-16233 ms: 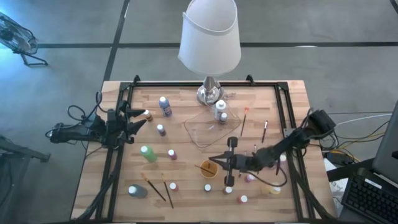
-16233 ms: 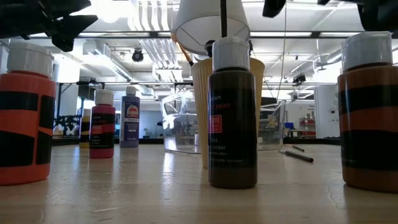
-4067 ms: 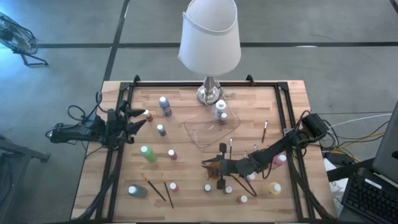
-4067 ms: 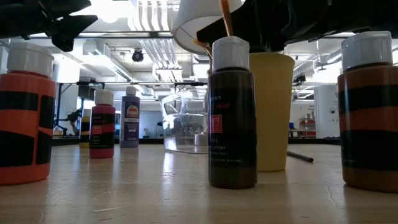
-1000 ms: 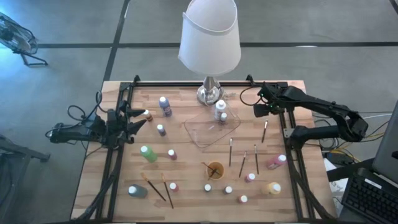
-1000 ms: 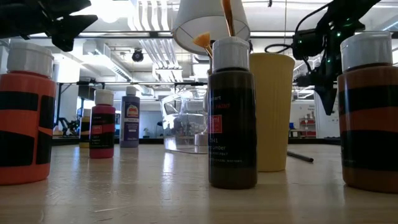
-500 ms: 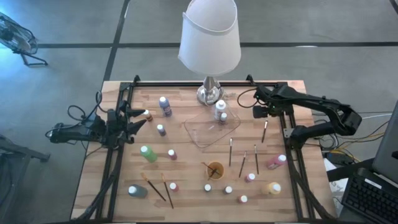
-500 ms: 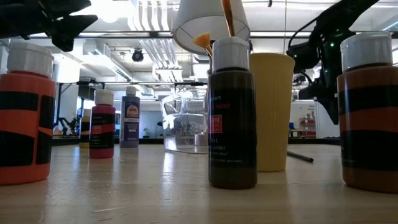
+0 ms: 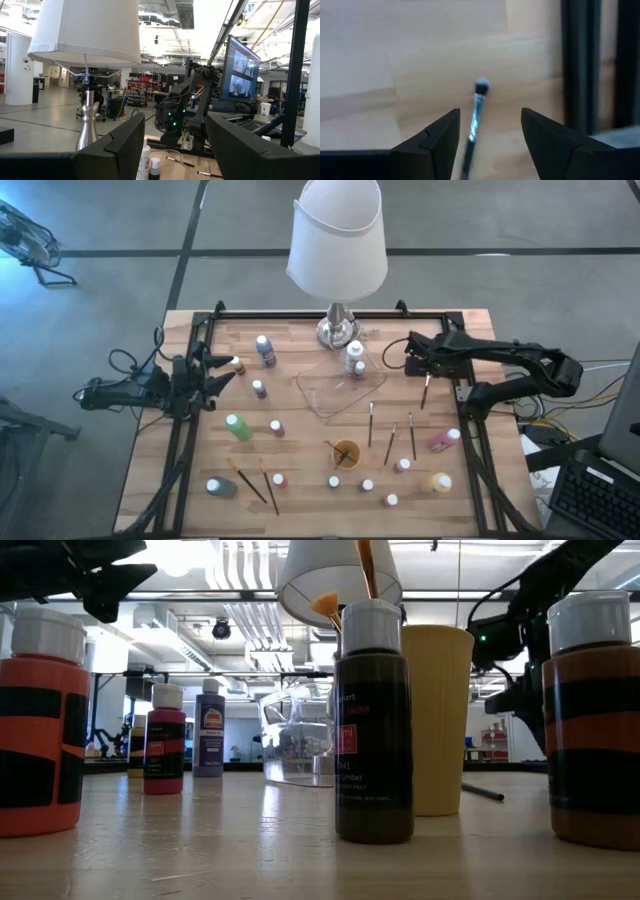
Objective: Pick & Place Paint Supplies
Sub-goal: Put the black paint brush into the yellow cup
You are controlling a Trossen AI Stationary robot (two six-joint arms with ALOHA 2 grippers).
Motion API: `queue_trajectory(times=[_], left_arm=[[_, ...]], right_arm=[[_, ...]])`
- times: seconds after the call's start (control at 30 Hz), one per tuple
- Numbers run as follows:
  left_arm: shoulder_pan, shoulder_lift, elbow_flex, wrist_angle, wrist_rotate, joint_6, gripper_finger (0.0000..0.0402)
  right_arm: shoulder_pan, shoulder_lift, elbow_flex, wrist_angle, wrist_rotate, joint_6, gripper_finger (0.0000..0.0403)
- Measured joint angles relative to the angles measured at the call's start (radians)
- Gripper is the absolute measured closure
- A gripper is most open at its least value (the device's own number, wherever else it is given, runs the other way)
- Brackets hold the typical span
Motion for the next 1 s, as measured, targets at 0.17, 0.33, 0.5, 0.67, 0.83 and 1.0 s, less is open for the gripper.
queue_trajectory(times=[0.17,0.33,0.5,0.67,0.83,1.0], left_arm=[[0.000,0.000,0.000,0.000,0.000,0.000,0.0183],[0.000,0.000,0.000,0.000,0.000,0.000,0.0183],[0.000,0.000,0.000,0.000,0.000,0.000,0.0183],[0.000,0.000,0.000,0.000,0.000,0.000,0.0183],[0.000,0.000,0.000,0.000,0.000,0.000,0.0183],[0.000,0.000,0.000,0.000,0.000,0.000,0.0183]], right_arm=[[0.004,0.000,-0.072,0.182,0.008,0.003,0.0185],[0.000,0.000,-0.104,0.229,0.044,0.000,0.0179],[-0.001,0.000,-0.112,0.230,0.062,0.010,0.0181],[-0.001,0.000,-0.128,0.231,0.065,0.012,0.0193],[-0.001,-0.001,-0.156,0.243,0.069,0.021,0.0206],[0.000,-0.003,-0.167,0.257,0.082,0.013,0.0221]])
